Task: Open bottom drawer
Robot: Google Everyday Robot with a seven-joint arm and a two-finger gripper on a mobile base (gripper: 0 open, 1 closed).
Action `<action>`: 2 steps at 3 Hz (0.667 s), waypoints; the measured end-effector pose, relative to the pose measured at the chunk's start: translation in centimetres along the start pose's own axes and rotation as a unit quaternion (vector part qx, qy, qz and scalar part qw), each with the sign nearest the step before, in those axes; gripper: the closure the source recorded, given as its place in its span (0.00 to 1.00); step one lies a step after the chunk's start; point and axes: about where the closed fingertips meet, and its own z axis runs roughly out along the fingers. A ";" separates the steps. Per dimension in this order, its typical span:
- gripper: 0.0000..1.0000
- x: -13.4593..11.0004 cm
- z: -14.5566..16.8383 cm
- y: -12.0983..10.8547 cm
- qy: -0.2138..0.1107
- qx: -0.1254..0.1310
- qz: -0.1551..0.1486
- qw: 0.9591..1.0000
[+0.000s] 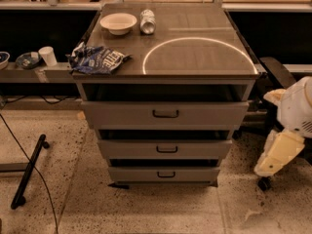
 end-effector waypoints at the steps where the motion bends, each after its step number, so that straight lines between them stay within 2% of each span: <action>1: 0.00 0.4 4.4 2.8 0.046 -0.025 -0.022 0.998; 2: 0.00 0.5 3.8 2.6 0.043 -0.020 -0.020 0.999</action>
Offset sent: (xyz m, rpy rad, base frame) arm -0.0124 0.0184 -0.0348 -0.0295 0.0515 0.0225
